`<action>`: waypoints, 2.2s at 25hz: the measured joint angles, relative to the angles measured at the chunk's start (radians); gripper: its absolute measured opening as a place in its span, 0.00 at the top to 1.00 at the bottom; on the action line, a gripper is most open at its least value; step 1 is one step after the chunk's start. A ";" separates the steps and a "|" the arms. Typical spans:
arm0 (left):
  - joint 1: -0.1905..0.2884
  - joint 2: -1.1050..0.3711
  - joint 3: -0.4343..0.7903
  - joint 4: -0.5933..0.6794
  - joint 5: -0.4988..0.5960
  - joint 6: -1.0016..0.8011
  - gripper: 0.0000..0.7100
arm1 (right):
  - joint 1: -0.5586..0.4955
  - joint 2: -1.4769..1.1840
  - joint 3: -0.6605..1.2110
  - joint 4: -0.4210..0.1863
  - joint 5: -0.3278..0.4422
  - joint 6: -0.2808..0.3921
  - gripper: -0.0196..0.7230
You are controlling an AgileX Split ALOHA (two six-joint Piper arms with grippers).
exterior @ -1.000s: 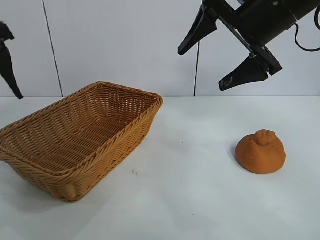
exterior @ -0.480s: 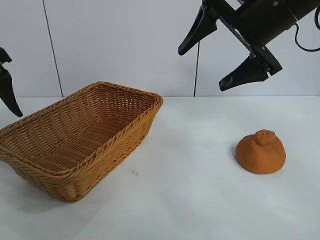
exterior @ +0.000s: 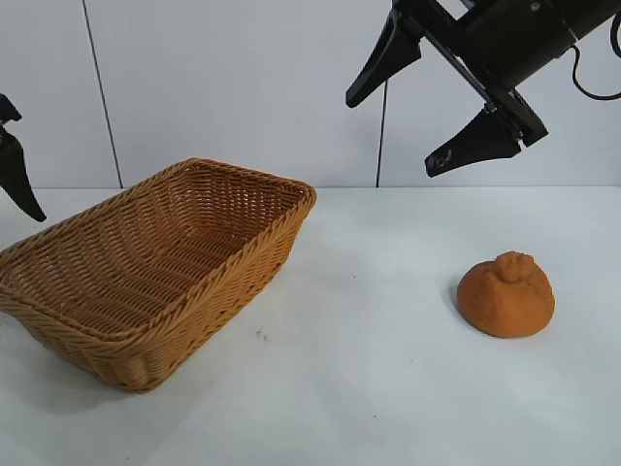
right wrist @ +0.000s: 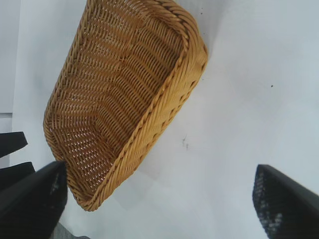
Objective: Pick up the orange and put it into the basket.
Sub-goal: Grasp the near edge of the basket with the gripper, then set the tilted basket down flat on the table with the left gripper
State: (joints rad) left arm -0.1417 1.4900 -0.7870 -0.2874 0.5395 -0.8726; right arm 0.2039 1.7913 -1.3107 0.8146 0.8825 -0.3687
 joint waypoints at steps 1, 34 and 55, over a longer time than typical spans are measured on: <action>-0.006 0.019 0.000 -0.001 0.000 0.000 0.10 | 0.000 0.000 0.000 0.000 0.000 0.000 0.04; -0.010 0.300 -0.164 -0.056 0.008 0.093 0.86 | 0.000 0.000 0.000 -0.002 -0.004 0.000 0.04; -0.010 0.591 -0.757 -0.100 0.498 0.795 0.87 | 0.000 0.000 0.000 -0.002 0.002 0.000 0.04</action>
State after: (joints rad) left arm -0.1518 2.0811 -1.5438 -0.3873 1.0379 -0.0779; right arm 0.2039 1.7913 -1.3107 0.8128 0.8842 -0.3687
